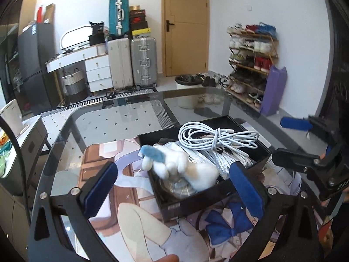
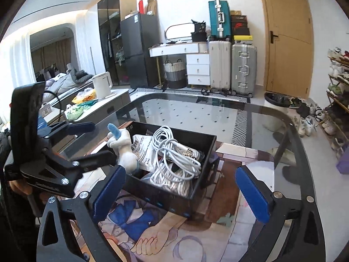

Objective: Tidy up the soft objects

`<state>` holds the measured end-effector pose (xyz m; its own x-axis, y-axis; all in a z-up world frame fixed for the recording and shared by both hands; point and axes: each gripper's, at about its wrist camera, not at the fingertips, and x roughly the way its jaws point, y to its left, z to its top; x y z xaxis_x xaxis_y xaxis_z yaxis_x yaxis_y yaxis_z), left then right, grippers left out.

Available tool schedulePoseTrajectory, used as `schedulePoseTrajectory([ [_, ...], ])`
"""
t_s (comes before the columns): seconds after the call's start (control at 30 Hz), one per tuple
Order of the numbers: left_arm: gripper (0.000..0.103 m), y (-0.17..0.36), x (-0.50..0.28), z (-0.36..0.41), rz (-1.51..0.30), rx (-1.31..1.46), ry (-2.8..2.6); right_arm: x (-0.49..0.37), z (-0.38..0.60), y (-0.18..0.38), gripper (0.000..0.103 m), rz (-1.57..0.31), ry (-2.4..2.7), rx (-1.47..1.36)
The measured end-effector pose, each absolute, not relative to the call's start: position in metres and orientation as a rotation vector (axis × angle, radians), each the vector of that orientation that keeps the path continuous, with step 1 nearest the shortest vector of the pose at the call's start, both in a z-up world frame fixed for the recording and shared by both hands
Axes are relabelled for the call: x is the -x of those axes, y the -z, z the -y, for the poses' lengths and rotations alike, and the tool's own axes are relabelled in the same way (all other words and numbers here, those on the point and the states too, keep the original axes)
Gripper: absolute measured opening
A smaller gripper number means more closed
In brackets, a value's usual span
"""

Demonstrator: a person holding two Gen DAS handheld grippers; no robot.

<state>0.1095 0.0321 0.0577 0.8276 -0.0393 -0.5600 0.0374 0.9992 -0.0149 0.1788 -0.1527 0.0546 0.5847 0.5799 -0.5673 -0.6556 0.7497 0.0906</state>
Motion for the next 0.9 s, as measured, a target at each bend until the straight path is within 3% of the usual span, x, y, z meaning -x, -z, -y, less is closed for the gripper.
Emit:
schedulePoseTrajectory([
  [0.9,0.103,-0.025,-0.091,-0.037,-0.515,0.051,-0.200,-0.140,0.150,-0.040,0.102,-0.475,-0.720,0.090],
])
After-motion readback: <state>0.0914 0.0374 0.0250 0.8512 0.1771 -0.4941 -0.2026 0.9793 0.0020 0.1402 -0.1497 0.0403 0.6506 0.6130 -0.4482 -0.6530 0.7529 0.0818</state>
